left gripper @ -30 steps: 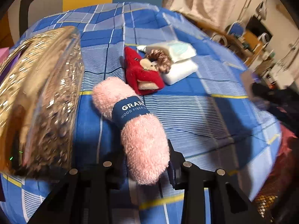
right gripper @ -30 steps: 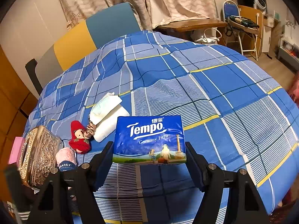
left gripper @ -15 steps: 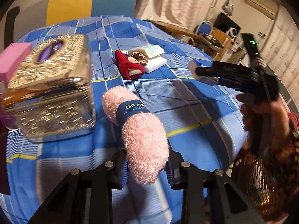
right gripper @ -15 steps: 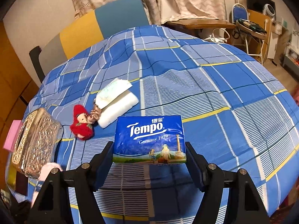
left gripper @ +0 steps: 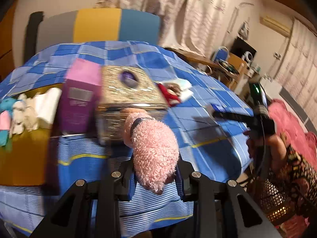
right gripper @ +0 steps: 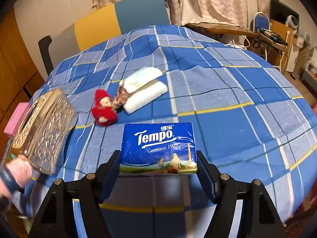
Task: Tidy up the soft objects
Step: 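Carry the pink roll and Tempo pack toward the gold tray with both grippers, then release the pink roll and Tempo pack into the gold tray with both grippers, then move the right gripper to the white wipes packet and grasp it, then grasp the red Christmas sock with the left gripper while the right gripper holds the wipes, then carry the red sock into the gold tray and release it with the left gripper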
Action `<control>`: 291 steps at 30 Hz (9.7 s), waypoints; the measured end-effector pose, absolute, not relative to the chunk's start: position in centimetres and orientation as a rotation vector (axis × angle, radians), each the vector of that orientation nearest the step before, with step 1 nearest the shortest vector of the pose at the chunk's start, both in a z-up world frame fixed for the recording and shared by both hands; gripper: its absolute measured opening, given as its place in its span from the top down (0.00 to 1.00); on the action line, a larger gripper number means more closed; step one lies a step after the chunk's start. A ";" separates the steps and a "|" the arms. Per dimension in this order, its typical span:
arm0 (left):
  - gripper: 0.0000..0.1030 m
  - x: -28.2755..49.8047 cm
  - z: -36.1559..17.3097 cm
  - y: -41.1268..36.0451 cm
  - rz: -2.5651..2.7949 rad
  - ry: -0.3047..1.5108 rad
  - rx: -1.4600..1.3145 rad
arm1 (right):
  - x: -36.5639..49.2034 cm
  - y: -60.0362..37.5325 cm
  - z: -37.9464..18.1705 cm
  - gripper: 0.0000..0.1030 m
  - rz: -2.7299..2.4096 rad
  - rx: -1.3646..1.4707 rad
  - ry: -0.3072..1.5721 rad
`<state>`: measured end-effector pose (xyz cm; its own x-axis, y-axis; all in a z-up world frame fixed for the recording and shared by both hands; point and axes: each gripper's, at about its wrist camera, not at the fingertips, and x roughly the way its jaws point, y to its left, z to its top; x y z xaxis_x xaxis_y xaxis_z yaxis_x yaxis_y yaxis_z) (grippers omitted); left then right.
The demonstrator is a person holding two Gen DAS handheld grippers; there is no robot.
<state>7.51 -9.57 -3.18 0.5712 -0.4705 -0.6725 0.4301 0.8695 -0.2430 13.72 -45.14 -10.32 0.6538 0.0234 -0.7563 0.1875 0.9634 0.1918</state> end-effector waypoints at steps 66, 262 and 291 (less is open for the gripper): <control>0.50 6.8 -6.3 19.3 0.221 0.707 -0.479 | 18.1 3.7 -4.5 0.29 0.663 -0.185 0.881; 0.63 10.6 -1.4 -7.3 -0.360 0.765 -0.091 | 17.8 -47.7 -11.7 0.46 -0.051 0.244 0.959; 0.50 19.9 -8.2 9.5 -0.137 1.019 -0.022 | 10.1 -43.6 -7.7 0.46 -0.081 0.372 0.837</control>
